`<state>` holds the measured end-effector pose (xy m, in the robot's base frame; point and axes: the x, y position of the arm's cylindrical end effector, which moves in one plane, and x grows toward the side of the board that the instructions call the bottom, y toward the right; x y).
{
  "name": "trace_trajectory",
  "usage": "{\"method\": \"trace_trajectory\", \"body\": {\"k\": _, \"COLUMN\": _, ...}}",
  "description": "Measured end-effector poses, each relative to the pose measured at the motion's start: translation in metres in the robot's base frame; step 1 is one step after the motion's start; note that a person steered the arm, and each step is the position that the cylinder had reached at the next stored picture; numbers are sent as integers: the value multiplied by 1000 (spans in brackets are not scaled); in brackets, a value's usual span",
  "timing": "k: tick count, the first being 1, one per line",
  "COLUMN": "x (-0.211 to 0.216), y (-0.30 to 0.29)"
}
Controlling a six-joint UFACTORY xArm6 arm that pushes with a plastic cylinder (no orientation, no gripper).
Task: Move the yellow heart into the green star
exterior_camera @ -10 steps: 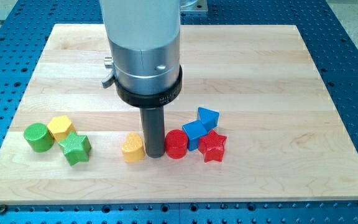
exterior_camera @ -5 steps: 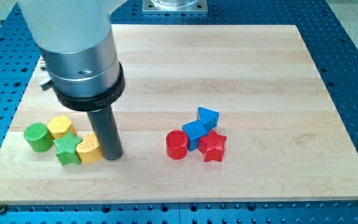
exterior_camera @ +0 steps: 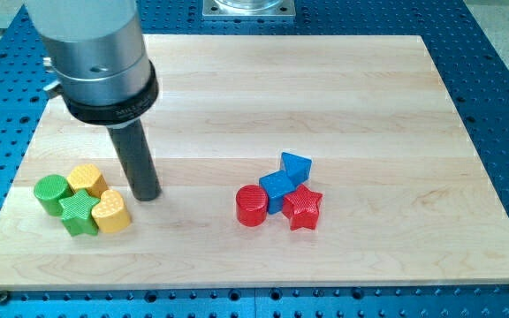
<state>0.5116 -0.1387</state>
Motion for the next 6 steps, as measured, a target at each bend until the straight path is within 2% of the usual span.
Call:
{"method": "trace_trajectory", "body": {"k": 1, "x": 0, "y": -13}}
{"method": "trace_trajectory", "body": {"k": 3, "x": 0, "y": 63}}
{"method": "trace_trajectory", "body": {"k": 4, "x": 11, "y": 53}}
{"method": "trace_trajectory", "body": {"k": 6, "x": 17, "y": -37}}
